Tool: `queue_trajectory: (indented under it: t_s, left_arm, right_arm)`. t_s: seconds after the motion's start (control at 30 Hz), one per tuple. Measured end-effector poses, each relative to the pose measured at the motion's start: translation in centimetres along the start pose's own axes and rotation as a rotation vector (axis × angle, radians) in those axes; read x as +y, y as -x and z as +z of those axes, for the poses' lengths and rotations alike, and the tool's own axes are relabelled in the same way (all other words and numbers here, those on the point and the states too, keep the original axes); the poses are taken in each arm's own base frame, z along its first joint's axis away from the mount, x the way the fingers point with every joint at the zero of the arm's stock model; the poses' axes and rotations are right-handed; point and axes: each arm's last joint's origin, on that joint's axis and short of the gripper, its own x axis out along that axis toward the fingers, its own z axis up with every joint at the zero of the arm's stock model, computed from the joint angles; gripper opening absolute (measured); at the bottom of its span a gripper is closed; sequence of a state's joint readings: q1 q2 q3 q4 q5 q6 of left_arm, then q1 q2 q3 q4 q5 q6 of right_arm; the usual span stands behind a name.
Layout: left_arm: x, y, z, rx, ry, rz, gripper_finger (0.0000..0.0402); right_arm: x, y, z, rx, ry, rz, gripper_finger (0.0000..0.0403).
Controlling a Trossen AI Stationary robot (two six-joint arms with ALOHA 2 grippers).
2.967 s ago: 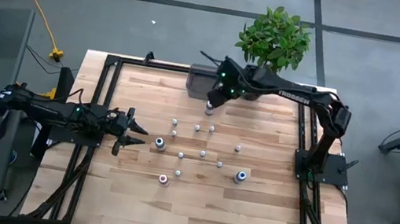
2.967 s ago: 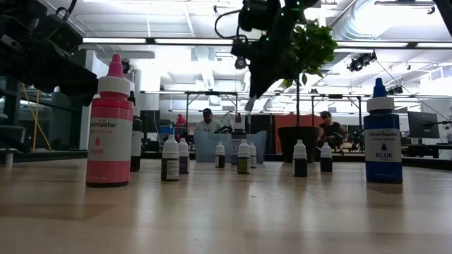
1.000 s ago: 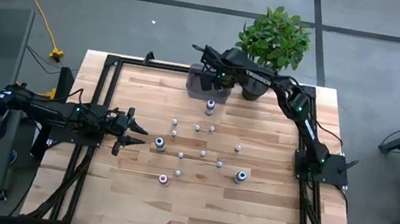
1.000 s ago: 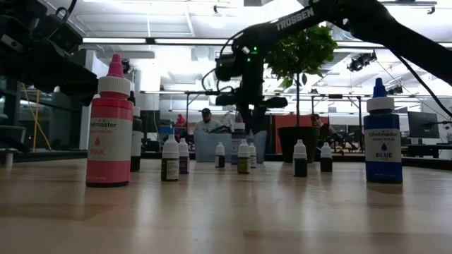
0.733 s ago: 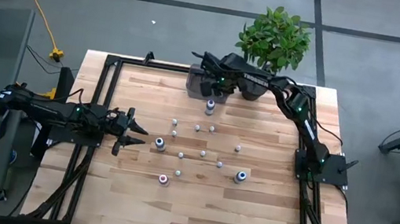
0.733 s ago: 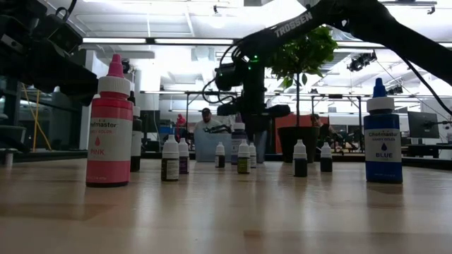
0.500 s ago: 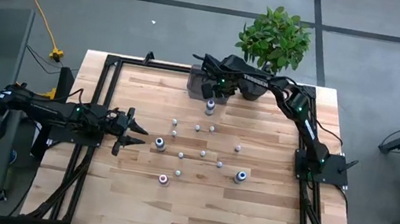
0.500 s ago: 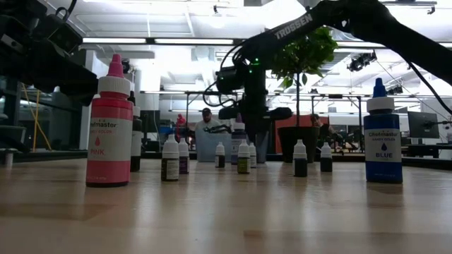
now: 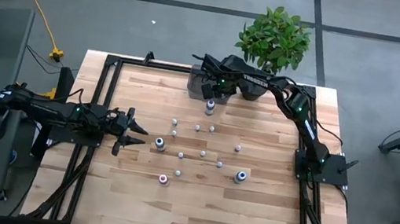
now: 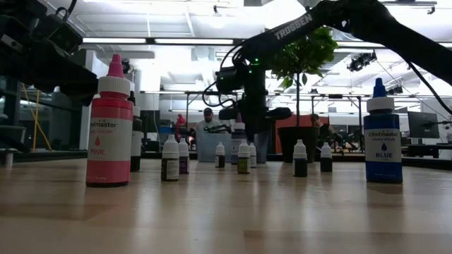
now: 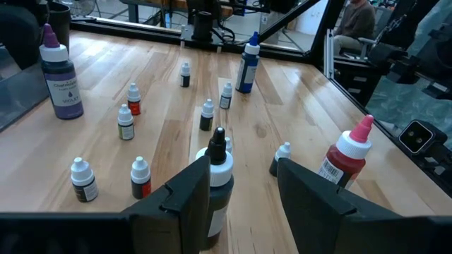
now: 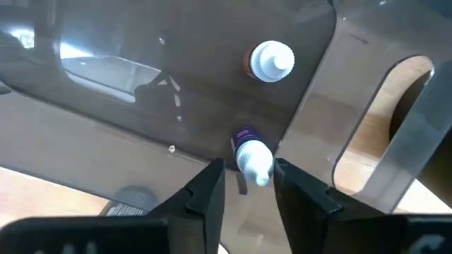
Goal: Pick & Place food coloring
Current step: Put the small violet food into the black bin, then put the right small black food coloring bottle into the black bin
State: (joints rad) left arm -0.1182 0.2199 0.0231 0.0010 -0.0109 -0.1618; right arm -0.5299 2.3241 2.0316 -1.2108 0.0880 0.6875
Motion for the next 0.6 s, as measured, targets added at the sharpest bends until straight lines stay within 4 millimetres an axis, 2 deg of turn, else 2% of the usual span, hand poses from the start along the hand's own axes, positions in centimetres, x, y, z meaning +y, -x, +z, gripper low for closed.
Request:
queue_trajectory:
  t_s: [0.43, 0.6]
  left_arm:
    - [0.0, 0.0, 0.0, 0.0, 0.0, 0.0, 0.0163]
    - [0.0, 0.0, 0.0, 0.0, 0.0, 0.0, 0.0163]
  right_arm:
    - [0.2, 2.2, 0.6, -0.055, 0.037, 0.003, 0.0142]
    - [0.2, 4.2, 1.0, -0.105, 0.059, 0.002, 0.0143]
